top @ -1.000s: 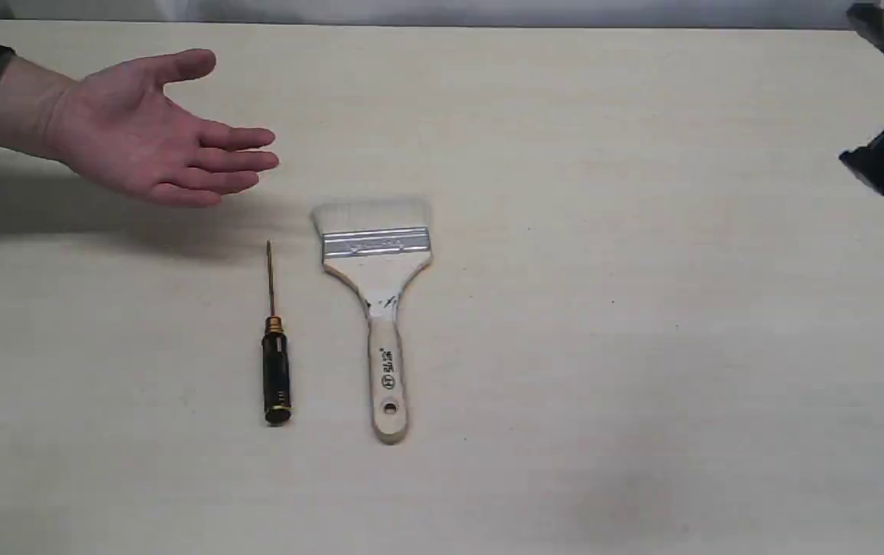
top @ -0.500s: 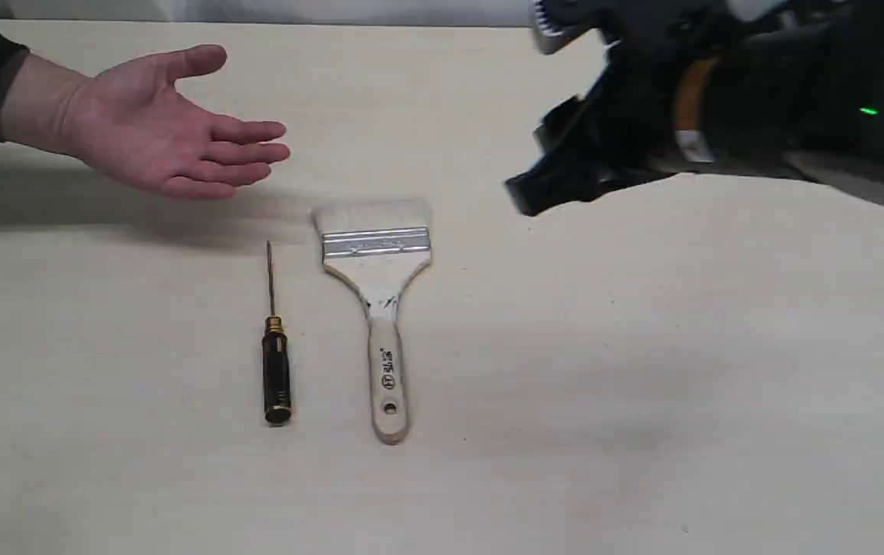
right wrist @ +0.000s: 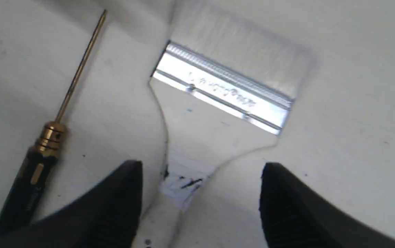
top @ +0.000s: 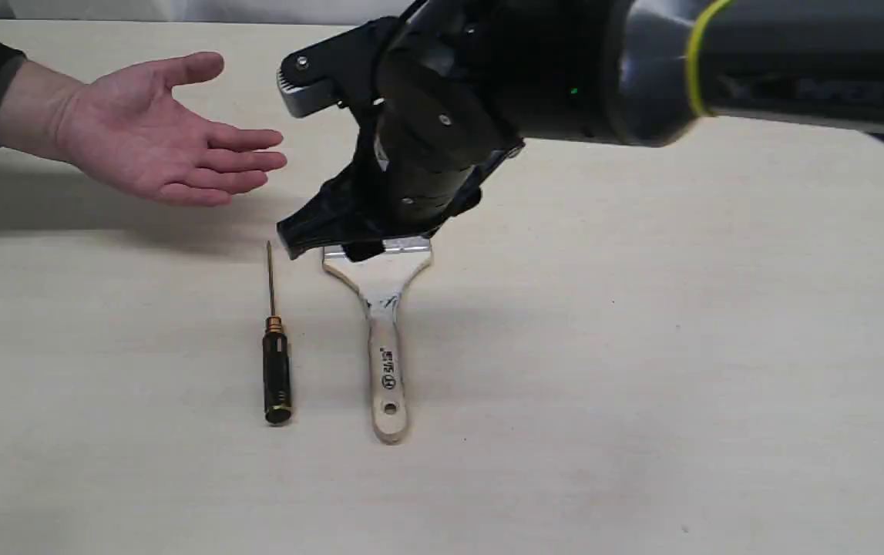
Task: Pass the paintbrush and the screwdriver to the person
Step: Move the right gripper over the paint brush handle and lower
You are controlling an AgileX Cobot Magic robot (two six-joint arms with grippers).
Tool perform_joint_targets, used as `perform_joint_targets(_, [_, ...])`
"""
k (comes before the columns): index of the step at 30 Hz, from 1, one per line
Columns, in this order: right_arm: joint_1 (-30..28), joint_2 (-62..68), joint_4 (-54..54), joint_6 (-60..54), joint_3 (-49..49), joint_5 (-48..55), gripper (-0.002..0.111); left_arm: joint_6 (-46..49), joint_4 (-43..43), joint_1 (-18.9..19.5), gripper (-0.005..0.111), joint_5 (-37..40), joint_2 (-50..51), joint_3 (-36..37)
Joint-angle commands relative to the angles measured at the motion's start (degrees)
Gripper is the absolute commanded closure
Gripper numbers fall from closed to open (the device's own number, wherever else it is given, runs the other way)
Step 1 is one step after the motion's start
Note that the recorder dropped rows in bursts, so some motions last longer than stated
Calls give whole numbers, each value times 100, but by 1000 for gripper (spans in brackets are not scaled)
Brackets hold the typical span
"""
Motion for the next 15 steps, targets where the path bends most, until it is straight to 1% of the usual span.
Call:
perform_joint_targets(1, [3,475,306,-206,-296,150,54,-12,-23,-47,107,-28,-14,12])
perform_joint_targets(11, [3,1342,472,-164,-356,151,54,-12,-23,-47,107,-28,-14,12])
perform_joint_targets(15, [3,1536,800,-164,-356,141,54,-12,-23,-47,107,-28,-14,12])
